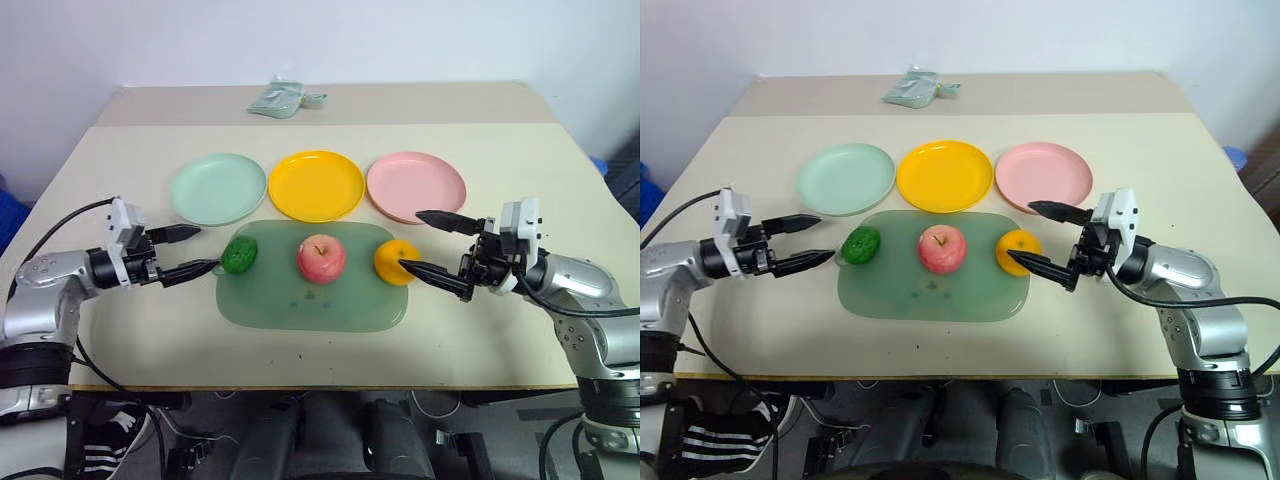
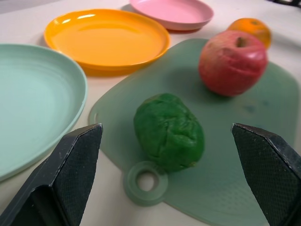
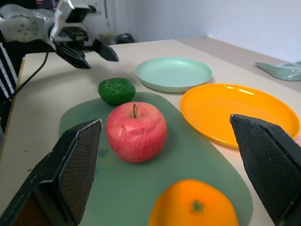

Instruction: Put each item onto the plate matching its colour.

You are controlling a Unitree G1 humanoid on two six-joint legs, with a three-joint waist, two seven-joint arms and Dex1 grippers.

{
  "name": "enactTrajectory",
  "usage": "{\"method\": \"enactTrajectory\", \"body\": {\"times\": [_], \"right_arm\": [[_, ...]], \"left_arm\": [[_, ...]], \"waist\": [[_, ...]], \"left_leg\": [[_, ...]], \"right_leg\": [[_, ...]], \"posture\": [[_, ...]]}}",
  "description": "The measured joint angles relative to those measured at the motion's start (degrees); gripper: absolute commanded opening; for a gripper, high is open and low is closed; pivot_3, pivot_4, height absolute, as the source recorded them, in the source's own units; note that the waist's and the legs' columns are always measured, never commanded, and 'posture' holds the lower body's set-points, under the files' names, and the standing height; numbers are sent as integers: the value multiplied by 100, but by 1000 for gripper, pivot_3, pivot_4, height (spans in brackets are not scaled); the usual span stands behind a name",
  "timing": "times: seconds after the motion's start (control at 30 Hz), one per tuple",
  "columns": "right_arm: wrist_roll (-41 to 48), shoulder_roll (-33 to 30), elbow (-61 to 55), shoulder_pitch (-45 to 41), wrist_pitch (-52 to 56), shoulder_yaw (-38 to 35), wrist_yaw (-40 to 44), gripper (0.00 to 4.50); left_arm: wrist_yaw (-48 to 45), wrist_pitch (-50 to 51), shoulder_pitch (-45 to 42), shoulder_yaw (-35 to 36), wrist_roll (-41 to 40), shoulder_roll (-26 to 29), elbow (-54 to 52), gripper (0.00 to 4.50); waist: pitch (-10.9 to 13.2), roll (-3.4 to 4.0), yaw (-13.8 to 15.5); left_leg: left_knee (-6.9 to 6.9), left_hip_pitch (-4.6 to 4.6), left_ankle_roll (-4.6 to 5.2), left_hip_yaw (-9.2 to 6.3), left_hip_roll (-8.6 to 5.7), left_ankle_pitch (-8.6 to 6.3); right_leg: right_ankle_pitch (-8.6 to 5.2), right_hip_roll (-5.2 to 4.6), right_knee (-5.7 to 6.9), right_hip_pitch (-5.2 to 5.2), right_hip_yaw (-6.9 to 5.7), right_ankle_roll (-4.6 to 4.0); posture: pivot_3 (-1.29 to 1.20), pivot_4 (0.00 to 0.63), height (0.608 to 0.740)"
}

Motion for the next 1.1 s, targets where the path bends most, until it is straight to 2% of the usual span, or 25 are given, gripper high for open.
{"method": "enactTrajectory", "body": {"times": [0.2, 0.67, 0.9, 0.97, 1.07, 1.1], "right_arm": [[184, -2, -636, 267, -4, 197, 273, 4450], [61, 6, -656, 217, -81, 221, 179, 4450], [16, 7, -654, 201, -89, 228, 108, 4450], [-8, 7, -655, 201, -89, 228, 89, 4500], [-27, 6, -655, 202, -89, 228, 63, 4500], [-27, 6, -655, 203, -89, 227, 62, 4500]], "left_arm": [[425, 162, 97, -104, 60, -390, -282, 4500], [930, 220, 109, -353, 215, -882, -411, 4500], [1204, -12, 99, -501, 457, -1037, -134, 4500], [1174, -6, 96, -501, 444, -1078, -133, 3963], [1125, 1, 95, -502, 421, -1088, -133, 2636], [1126, 1, 95, -502, 420, -1090, -133, 2401]], "waist": [[-1, -1, -16], [-1, -1, -3], [-1, -1, -6], [-1, -1, -3], [-1, -1, -3], [-1, -1, -3]], "left_leg": [[-4, 0, 0, 3, 0, 0], [4, 0, 0, 4, 1, 0], [4, 0, 0, 4, 1, 0], [5, 0, 0, 5, 0, 0], [5, 0, 0, 4, 0, 0], [5, 0, 0, 4, 0, 0]], "right_leg": [[0, -1, -3, -1, 1, 2], [6, 0, -2, 0, 2, 2], [6, 1, -1, 0, 2, 2], [6, 1, -2, 1, 2, 2], [6, 1, -1, 1, 2, 2], [6, 1, -1, 1, 2, 2]], "posture": [[0, 150, 740], [0, 150, 740], [0, 150, 740], [0, 150, 740], [0, 150, 740], [0, 150, 740]]}}
